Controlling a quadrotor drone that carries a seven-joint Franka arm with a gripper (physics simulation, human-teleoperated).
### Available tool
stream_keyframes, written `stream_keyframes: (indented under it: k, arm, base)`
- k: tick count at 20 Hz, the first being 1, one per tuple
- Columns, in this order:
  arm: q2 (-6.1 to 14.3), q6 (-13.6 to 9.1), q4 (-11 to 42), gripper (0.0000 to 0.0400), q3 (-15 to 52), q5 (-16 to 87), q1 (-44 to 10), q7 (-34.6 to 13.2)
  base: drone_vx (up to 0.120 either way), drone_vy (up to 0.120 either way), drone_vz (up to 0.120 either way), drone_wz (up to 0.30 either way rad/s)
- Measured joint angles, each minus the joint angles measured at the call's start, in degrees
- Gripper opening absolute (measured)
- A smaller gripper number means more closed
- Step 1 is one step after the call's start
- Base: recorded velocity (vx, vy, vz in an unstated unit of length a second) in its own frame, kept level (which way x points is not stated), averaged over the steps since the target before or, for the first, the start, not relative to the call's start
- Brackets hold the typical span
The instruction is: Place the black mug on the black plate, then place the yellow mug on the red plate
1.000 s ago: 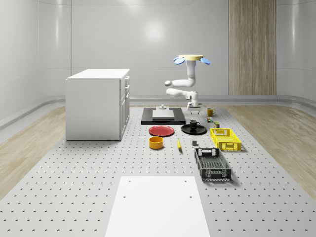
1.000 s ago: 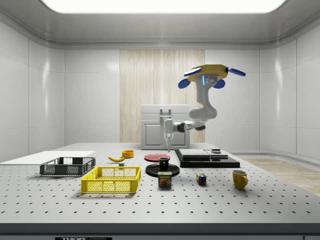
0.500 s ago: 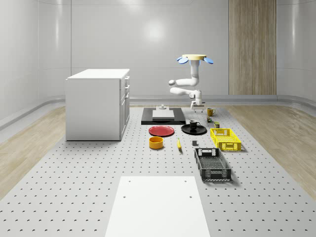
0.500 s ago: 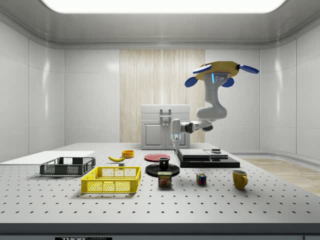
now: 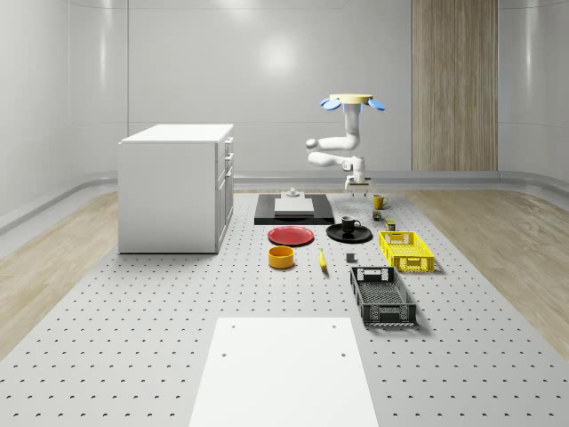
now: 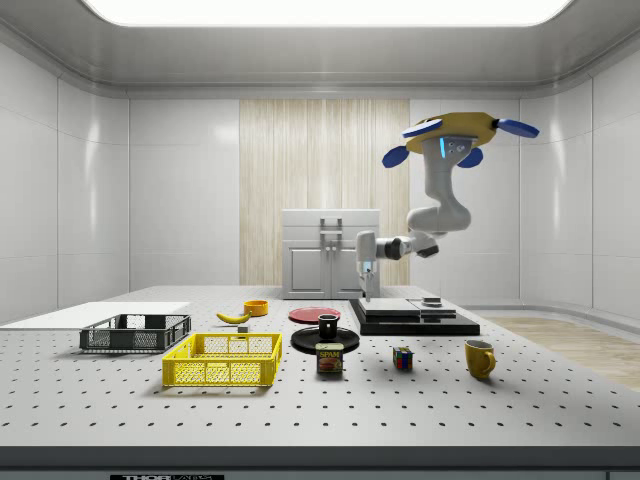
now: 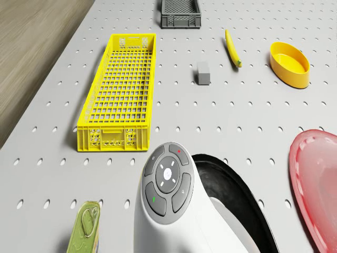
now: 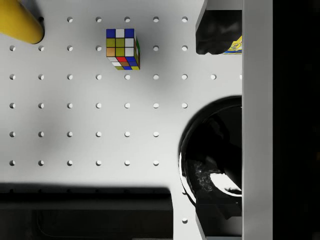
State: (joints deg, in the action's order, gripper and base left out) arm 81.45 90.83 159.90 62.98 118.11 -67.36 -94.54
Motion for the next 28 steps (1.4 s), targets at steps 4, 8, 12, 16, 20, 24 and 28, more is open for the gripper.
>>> stream_keyframes:
  k: [4,8,12,16,20,24,28]
  arm:
    - [0.0,0.0,0.0,0.04,0.0,0.0,0.0,0.0]
    - [0.0,0.0,0.0,0.04,0.0,0.0,0.0,0.0]
    - [0.0,0.0,0.0,0.04,0.0,0.0,0.0,0.0]
    - [0.1,0.0,0.0,0.04,0.0,0.0,0.0,0.0]
    - [0.1,0.1,0.0,0.04,0.0,0.0,0.0,0.0]
    - [0.1,0.1,0.0,0.04,0.0,0.0,0.0,0.0]
    - [0.1,0.1,0.0,0.04,0.0,0.0,0.0,0.0]
  base:
    - [-0.12,0.09,0.0,0.0]
    - [-0.12,0.12,0.0,0.0]
    - [-0.12,0.12,0.0,0.0]
    - [-0.12,0.12,0.0,0.0]
    - [-0.12,0.12,0.0,0.0]
    - [-0.12,0.12,0.0,0.0]
    - [-0.12,0.12,0.0,0.0]
